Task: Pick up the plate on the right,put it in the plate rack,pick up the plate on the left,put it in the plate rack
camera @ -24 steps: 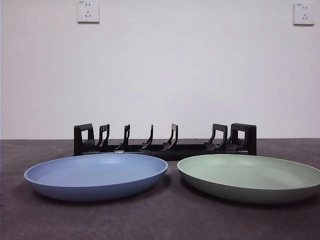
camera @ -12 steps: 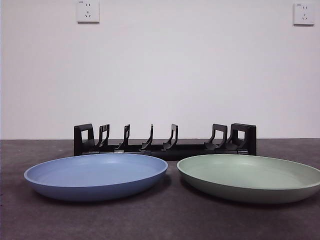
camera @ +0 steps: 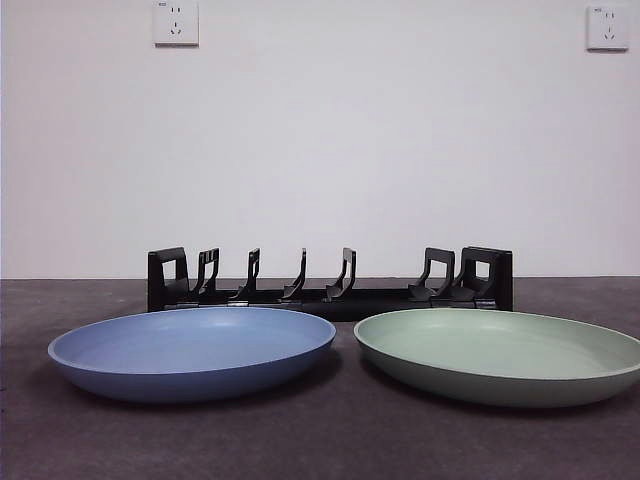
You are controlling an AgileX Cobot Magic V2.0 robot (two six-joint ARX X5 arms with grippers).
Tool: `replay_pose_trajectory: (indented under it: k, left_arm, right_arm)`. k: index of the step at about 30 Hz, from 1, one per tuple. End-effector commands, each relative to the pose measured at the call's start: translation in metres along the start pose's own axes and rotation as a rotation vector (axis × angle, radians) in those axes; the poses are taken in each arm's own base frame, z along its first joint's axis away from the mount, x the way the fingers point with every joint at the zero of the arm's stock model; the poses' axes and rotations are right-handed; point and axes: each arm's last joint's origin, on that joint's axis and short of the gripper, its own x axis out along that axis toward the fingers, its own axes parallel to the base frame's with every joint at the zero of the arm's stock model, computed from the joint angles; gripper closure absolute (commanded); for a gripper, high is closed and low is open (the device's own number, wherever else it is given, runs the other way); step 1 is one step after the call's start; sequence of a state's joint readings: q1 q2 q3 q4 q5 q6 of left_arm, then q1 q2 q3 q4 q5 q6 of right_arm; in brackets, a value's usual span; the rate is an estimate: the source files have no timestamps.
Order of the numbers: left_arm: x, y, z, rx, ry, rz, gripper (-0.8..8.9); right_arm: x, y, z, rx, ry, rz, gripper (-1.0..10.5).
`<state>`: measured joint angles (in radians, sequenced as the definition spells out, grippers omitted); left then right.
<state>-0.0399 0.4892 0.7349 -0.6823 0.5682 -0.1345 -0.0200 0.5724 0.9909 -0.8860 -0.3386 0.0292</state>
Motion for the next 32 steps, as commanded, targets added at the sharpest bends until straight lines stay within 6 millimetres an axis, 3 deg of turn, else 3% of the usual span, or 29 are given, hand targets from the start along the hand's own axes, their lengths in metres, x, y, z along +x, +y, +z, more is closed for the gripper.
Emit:
replay_pose_trajectory:
  k: [1, 7, 14, 15, 16, 18, 19, 20, 22, 29, 32]
  left_arm:
    - [-0.006, -0.006, 0.01, 0.039, 0.018, -0.022, 8.21]
    - [-0.016, -0.015, 0.023, 0.081, 0.063, -0.038, 8.21]
    - [-0.018, -0.016, 0.024, 0.07, 0.073, -0.038, 8.02]
    - [-0.018, -0.016, 0.024, 0.069, 0.074, -0.037, 7.35]
    - [-0.017, -0.016, 0.024, 0.067, 0.076, -0.037, 5.93]
    - [-0.017, -0.015, 0.024, 0.062, 0.079, -0.038, 2.21]
    - [-0.016, -0.016, 0.025, 0.063, 0.083, -0.042, 1.52]
    - [-0.015, -0.016, 0.025, 0.064, 0.087, -0.047, 1.53]
    - [-0.014, -0.016, 0.025, 0.066, 0.095, -0.057, 1.53]
    - [-0.006, -0.016, 0.026, 0.131, 0.125, -0.094, 1.53]
    - [0.003, -0.014, 0.027, 0.166, 0.16, -0.138, 1.53]
  right_arm:
    - [-0.006, 0.003, 0.007, -0.047, 0.032, 0.008, 9.6]
    - [-0.008, 0.004, 0.012, -0.051, 0.099, 0.011, 9.6]
    - [-0.006, 0.003, 0.013, -0.049, 0.122, 0.015, 9.4]
    - [-0.006, 0.003, 0.013, -0.048, 0.123, 0.015, 9.3]
    - [-0.006, 0.003, 0.013, -0.048, 0.122, 0.015, 8.6]
    - [-0.006, 0.003, 0.013, -0.038, 0.122, 0.015, 5.9]
    - [-0.006, 0.003, 0.013, -0.037, 0.123, 0.015, 4.6]
    - [-0.005, 0.002, 0.013, -0.035, 0.128, 0.015, 3.8]
    - [-0.003, 0.002, 0.014, -0.026, 0.135, 0.014, 3.5]
    - [0.014, -0.004, 0.017, 0.014, 0.197, 0.013, 3.5]
    - [0.036, -0.012, 0.021, 0.042, 0.263, 0.013, 3.5]
